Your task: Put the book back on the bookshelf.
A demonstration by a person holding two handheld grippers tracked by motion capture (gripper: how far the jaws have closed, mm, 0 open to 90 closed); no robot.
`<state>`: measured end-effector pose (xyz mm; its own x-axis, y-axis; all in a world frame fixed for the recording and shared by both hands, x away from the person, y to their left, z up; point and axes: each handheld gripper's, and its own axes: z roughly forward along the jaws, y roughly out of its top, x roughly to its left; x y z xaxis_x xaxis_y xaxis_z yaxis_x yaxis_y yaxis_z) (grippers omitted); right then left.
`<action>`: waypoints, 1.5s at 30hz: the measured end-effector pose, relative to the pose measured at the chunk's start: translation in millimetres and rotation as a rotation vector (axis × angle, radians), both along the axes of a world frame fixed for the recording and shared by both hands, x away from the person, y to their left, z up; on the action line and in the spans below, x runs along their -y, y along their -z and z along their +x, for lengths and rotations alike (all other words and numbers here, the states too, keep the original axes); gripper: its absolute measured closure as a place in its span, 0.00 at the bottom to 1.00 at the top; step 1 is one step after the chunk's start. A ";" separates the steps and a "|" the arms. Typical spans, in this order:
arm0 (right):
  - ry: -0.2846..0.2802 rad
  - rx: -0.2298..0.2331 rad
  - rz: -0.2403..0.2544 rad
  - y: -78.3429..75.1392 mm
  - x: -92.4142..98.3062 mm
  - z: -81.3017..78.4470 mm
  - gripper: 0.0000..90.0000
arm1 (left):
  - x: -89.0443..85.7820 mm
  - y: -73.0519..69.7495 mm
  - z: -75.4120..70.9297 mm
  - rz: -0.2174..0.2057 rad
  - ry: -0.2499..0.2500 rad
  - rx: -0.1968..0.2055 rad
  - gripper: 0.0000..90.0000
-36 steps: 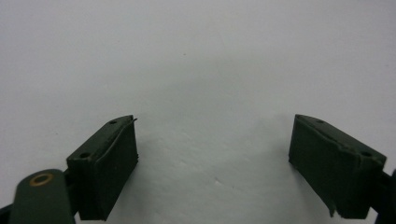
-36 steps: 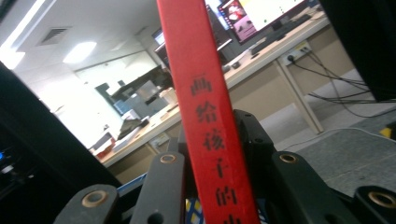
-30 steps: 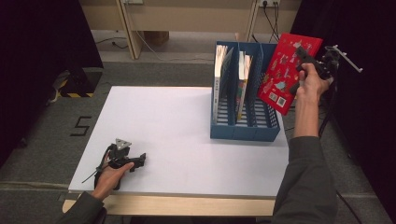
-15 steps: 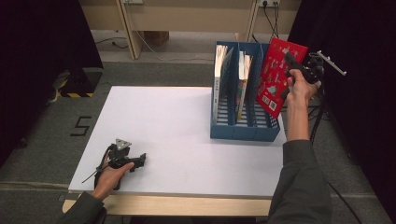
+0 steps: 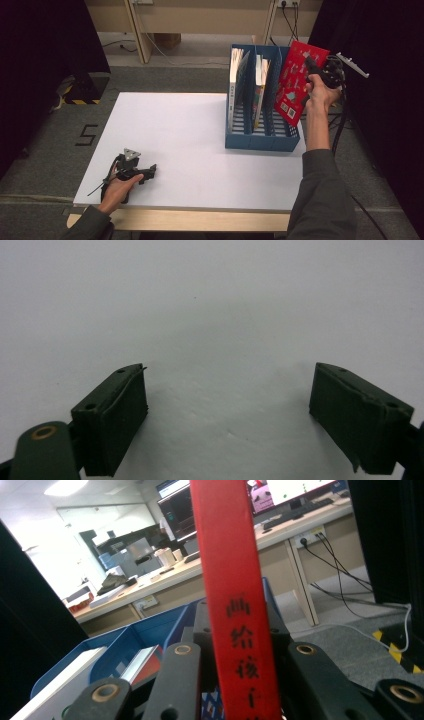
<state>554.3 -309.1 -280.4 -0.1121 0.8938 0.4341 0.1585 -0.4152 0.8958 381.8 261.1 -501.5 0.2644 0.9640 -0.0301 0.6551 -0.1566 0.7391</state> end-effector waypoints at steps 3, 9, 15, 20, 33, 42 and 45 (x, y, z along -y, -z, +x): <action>-0.011 0.003 0.038 1.9 7.5 0.4 0.84 | 0.2 0.1 0.1 -0.001 -0.001 0.000 0.16; -0.018 -0.005 0.019 9.5 6.9 0.5 0.83 | 0.4 0.1 0.1 0.000 -0.001 0.000 0.16; -0.038 -0.065 0.040 32.2 2.7 5.2 0.82 | 0.1 0.1 0.1 0.002 0.000 -0.001 0.16; -0.076 -0.112 0.012 49.2 -3.7 10.8 0.80 | 0.0 0.0 0.1 0.002 0.001 -0.002 0.16; -0.170 -0.139 0.046 53.7 -6.5 -1.0 0.71 | -0.1 0.0 -0.1 0.002 0.002 -0.001 0.16; -0.255 -0.139 0.039 63.8 -12.7 -21.4 0.63 | 0.0 0.1 0.1 0.002 0.001 -0.002 0.16; -0.254 -0.146 0.031 70.8 -11.1 -24.4 0.64 | 0.1 0.1 0.0 0.002 0.001 -0.001 0.16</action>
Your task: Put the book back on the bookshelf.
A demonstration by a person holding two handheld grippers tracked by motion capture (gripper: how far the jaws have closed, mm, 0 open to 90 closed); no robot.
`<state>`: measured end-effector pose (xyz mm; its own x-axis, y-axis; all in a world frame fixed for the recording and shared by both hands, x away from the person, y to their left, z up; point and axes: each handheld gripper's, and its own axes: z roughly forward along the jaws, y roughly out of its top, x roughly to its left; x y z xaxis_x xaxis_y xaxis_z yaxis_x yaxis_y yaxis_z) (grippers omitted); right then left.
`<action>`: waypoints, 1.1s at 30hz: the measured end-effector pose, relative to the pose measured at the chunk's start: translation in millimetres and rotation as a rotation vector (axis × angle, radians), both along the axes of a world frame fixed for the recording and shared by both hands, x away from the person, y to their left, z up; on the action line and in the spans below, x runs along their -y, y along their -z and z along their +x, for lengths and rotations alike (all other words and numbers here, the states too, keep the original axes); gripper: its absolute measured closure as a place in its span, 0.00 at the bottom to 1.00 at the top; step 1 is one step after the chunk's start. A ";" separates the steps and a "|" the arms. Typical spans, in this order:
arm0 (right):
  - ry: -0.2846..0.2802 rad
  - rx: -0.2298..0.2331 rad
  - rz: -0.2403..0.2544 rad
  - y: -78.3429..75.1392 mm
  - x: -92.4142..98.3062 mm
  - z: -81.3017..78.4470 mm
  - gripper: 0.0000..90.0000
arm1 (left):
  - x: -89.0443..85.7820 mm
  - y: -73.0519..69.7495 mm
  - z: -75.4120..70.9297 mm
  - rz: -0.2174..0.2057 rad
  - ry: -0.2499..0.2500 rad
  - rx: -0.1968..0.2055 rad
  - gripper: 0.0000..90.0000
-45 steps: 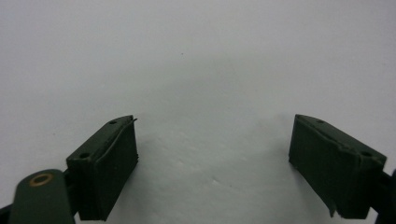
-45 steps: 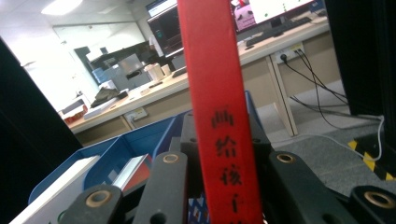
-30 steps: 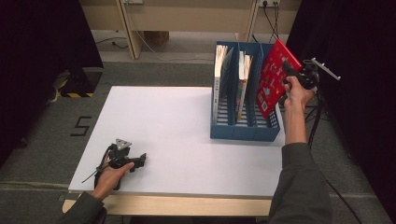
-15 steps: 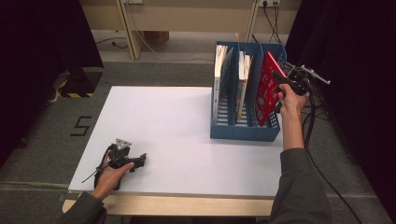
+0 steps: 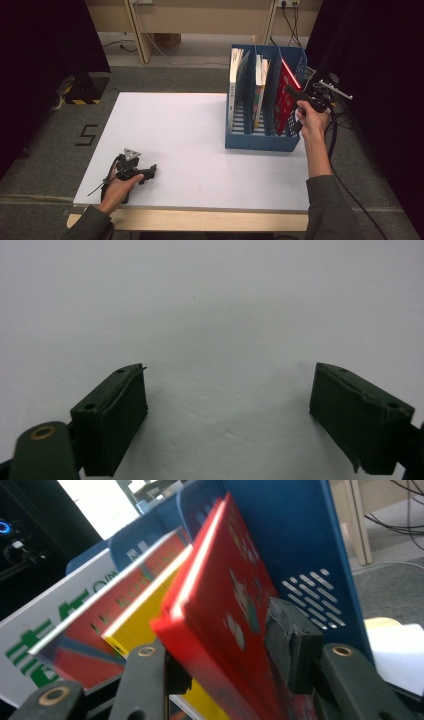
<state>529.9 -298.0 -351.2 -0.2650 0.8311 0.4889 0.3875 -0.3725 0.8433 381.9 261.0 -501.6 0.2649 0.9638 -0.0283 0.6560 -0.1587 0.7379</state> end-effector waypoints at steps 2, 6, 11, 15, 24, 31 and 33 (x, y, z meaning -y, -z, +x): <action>-0.002 -0.019 -0.004 5.8 -0.9 -0.7 0.64 | -0.1 0.0 0.0 0.000 0.000 0.000 0.16; 0.011 -0.018 0.007 11.2 -3.5 -1.0 0.65 | 0.0 0.1 0.1 0.000 0.000 0.000 0.15; 0.003 -0.026 -0.027 8.4 -18.1 1.6 0.63 | 0.3 0.2 0.4 -0.001 -0.002 0.001 0.15; -0.005 -0.019 -0.064 7.3 -34.5 6.1 0.61 | 0.2 0.1 0.5 -0.002 0.000 -0.001 0.15; -0.006 -0.011 -0.052 9.3 -32.0 8.5 0.60 | -0.2 0.1 0.4 -0.003 0.005 -0.001 0.15; -0.057 -0.009 -0.021 7.2 -26.1 -1.7 0.53 | -0.4 0.2 0.5 -0.001 0.008 0.002 0.15; -0.063 0.002 -0.050 5.9 -23.3 -8.2 0.50 | -0.4 0.1 0.7 0.004 0.011 0.008 0.16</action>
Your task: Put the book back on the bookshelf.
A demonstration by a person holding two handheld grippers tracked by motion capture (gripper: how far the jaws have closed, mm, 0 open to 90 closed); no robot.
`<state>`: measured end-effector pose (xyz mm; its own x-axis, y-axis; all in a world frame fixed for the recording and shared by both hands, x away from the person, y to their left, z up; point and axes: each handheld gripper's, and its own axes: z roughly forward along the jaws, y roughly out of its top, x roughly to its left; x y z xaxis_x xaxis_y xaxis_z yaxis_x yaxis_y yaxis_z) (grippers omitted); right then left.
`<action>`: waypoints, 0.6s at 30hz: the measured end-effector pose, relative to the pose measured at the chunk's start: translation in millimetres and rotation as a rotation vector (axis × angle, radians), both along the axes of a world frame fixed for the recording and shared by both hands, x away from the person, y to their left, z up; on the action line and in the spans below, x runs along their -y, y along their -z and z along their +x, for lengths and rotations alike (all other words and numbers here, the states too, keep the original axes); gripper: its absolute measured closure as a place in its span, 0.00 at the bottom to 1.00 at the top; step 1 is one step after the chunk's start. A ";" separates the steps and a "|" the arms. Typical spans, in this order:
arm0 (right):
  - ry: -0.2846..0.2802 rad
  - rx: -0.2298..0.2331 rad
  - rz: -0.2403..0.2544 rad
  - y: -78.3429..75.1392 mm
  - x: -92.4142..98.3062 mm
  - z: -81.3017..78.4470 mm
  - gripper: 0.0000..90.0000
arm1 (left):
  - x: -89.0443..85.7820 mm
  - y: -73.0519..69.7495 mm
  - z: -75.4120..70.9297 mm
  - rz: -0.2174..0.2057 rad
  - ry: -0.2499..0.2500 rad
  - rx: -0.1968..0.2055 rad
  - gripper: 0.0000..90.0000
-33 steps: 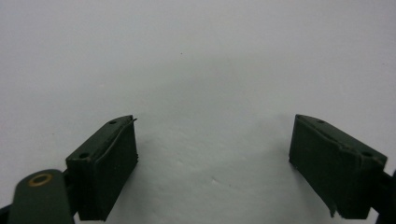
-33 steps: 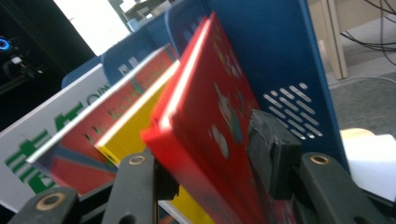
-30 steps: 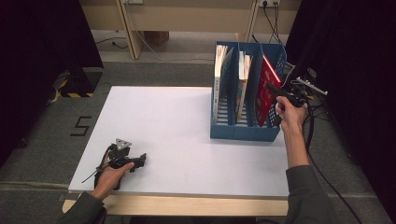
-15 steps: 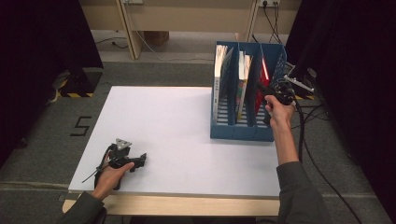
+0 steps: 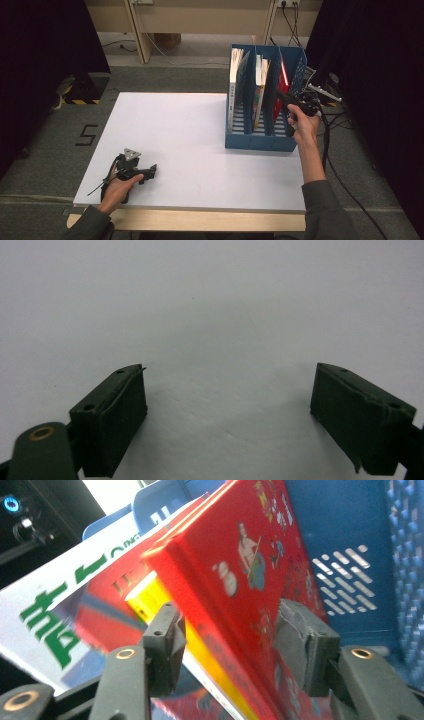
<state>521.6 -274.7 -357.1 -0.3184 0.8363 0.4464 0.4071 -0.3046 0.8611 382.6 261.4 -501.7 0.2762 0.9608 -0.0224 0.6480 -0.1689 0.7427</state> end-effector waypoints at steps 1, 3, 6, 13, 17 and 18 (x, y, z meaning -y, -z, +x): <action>-0.005 0.010 -0.007 -0.2 1.6 -2.9 0.50 | -0.7 -0.6 0.2 -0.001 -0.001 0.003 0.16; -0.014 0.018 -0.021 -0.9 5.0 -9.3 0.49 | -2.5 -2.1 0.8 -0.012 -0.012 0.017 0.17; -0.022 0.029 -0.020 -0.9 9.8 -18.3 0.48 | -3.7 -2.2 2.0 0.007 -0.008 0.023 0.16; -0.035 0.043 -0.017 3.0 13.2 -37.9 0.42 | -4.2 0.4 3.5 0.016 0.006 0.008 0.15; -0.023 0.048 -0.049 6.8 11.4 -48.6 0.35 | -5.9 0.8 4.7 -0.002 0.008 0.000 0.15; -0.027 0.047 -0.054 8.0 11.2 -50.9 0.34 | -6.6 0.7 5.1 0.000 0.013 0.000 0.15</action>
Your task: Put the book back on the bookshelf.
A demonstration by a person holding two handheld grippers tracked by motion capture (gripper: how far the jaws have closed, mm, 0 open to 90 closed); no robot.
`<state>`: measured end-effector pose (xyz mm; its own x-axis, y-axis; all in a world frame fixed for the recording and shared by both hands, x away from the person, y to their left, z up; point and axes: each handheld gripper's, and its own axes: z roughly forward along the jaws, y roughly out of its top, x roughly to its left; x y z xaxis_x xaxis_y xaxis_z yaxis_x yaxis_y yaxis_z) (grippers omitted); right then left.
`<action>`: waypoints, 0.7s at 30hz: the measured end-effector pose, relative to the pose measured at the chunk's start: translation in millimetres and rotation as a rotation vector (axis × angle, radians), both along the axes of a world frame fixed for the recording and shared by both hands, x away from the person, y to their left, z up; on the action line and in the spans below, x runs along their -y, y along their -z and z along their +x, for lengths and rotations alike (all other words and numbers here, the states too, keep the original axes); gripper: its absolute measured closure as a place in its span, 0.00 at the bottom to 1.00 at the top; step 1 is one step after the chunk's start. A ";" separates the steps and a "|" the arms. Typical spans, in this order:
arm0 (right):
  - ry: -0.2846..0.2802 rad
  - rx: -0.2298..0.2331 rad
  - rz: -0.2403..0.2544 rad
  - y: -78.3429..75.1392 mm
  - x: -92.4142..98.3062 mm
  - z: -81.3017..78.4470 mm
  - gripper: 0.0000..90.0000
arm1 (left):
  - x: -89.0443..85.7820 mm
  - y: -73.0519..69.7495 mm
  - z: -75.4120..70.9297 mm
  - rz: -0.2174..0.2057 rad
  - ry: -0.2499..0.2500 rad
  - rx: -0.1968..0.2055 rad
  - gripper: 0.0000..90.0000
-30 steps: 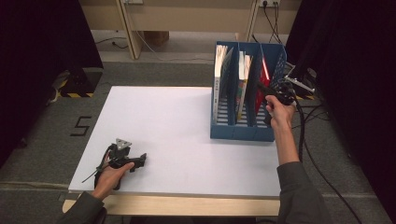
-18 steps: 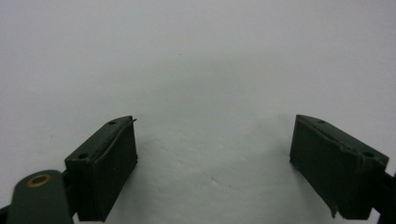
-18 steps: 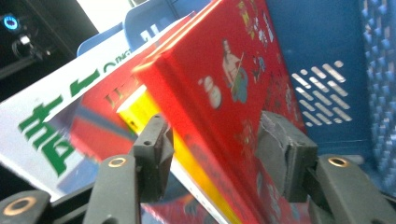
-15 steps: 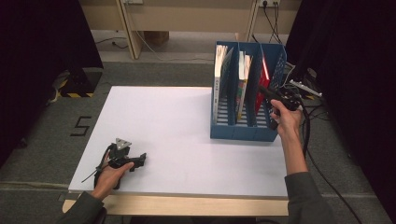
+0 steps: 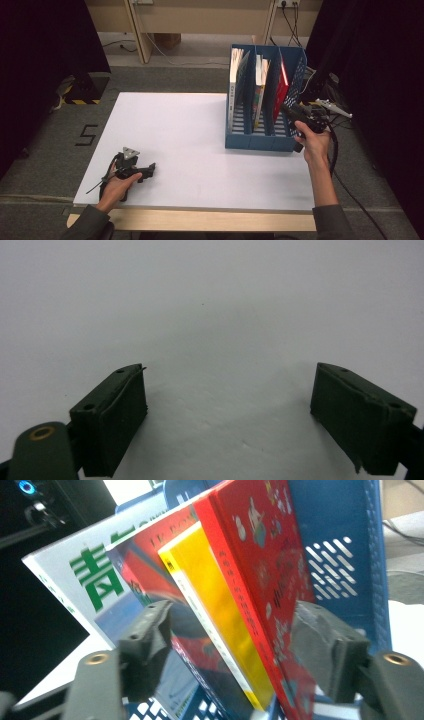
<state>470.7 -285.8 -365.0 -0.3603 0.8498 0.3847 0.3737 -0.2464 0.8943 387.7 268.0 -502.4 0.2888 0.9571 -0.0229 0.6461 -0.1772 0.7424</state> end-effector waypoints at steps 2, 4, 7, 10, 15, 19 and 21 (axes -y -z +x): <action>-0.002 0.011 0.001 3.2 0.0 -5.2 0.33 | -0.9 -0.1 0.6 -0.003 0.008 -0.002 0.15; -0.004 0.018 -0.018 6.3 -0.8 -10.2 0.32 | -1.0 -0.1 0.8 0.000 0.010 -0.003 0.14; -0.022 0.023 -0.047 11.5 -4.3 -17.0 0.30 | -0.9 -0.1 0.9 0.001 0.010 -0.003 0.14; -0.041 0.026 -0.033 17.1 -8.7 -22.9 0.30 | -1.0 -0.1 1.0 0.002 0.011 -0.004 0.14; -0.053 0.027 -0.058 21.9 -13.8 -28.3 0.29 | -1.7 -0.2 1.7 0.001 0.021 -0.005 0.14; -0.066 0.013 -0.058 27.4 -16.2 -30.9 0.29 | -1.9 -0.2 1.5 0.003 0.023 -0.005 0.14; -0.069 0.009 -0.053 28.7 -17.3 -33.1 0.29 | -1.9 -0.1 1.4 0.002 0.023 -0.004 0.14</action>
<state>437.6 -268.5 -393.7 -0.4221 0.8418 0.3364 0.3796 -0.1728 0.9089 389.1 269.9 -502.3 0.3106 0.9503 -0.0224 0.6444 -0.1932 0.7399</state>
